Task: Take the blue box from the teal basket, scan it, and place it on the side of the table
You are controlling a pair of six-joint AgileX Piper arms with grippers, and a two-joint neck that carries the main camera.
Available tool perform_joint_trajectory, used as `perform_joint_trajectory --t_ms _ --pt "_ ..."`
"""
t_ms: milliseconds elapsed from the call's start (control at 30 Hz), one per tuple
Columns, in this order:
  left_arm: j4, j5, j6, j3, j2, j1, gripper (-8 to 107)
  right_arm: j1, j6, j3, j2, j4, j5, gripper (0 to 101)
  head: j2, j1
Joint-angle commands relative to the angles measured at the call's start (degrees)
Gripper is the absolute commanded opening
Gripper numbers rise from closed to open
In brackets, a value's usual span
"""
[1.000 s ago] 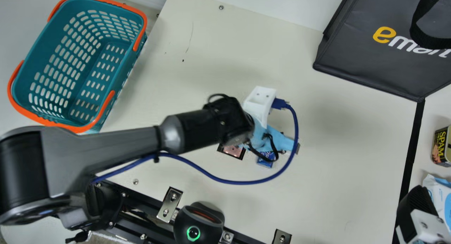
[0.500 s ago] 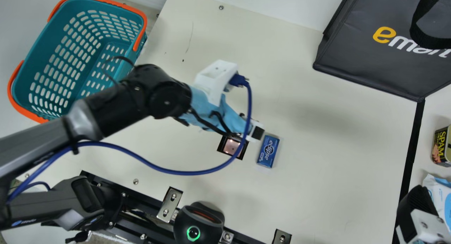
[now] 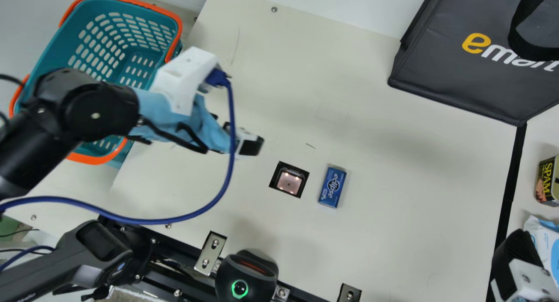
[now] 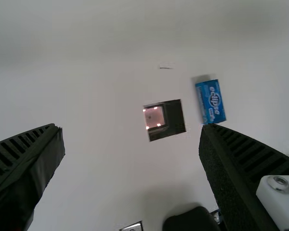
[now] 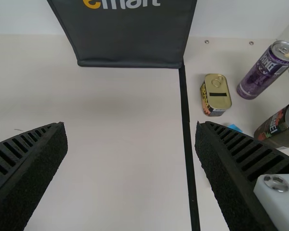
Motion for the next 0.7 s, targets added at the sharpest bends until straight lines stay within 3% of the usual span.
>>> perform_joint_trajectory --t_ms 0,333,667 --pt "2.20 1.24 -0.77 -0.33 -2.81 1.51 90 0.00 0.00 0.00 0.00 0.00 0.00 95 0.23 -1.75" --pt "10.08 5.18 -4.77 -3.87 -9.45 5.55 90 0.00 0.00 0.00 0.00 0.00 0.00 95 0.23 -1.75" --pt "16.03 5.41 -7.26 -6.91 -13.48 9.11 90 0.00 0.00 0.00 0.00 0.00 0.00 95 0.23 -1.75"
